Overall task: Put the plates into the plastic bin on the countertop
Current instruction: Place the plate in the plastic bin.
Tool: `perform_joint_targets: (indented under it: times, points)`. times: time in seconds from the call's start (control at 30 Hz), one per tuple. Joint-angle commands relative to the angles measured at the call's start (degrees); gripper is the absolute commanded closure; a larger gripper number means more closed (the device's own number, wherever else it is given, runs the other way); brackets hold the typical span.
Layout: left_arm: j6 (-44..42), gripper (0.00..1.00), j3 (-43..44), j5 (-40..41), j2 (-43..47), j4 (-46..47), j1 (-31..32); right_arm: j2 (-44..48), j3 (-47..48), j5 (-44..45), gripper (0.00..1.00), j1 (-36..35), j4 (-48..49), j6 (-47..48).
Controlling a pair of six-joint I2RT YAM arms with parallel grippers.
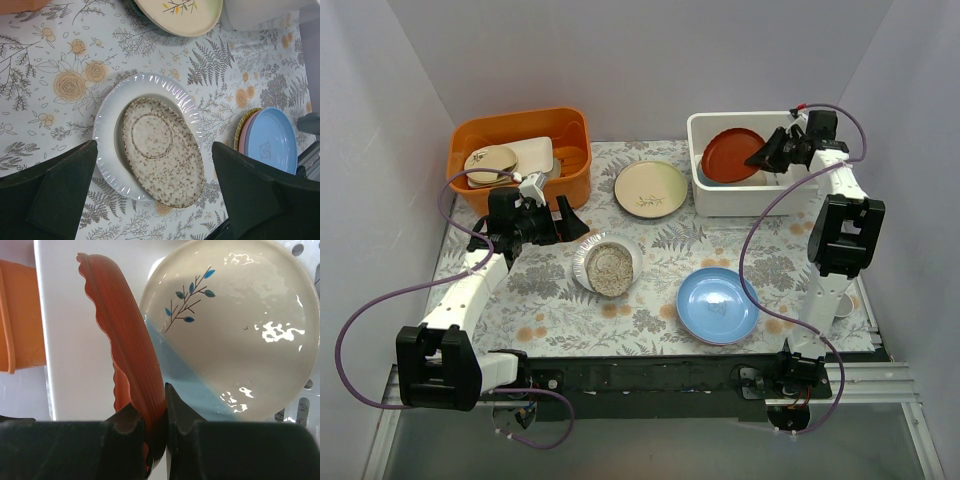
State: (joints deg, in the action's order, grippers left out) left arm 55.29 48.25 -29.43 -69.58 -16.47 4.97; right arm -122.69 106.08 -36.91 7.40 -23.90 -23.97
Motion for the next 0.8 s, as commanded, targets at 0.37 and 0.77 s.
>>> perform_joint_targets:
  times: [0.37,0.77]
  points:
    - [-0.53,0.02,0.09,-0.36,0.5,-0.23,-0.14,-1.41,0.7,0.61,0.99,0.16,-1.15,2.26]
    - [-0.53,0.02,0.09,-0.72,0.32,-0.23,-0.14,-2.37,1.67,2.8,0.77,0.16,-3.6,4.1]
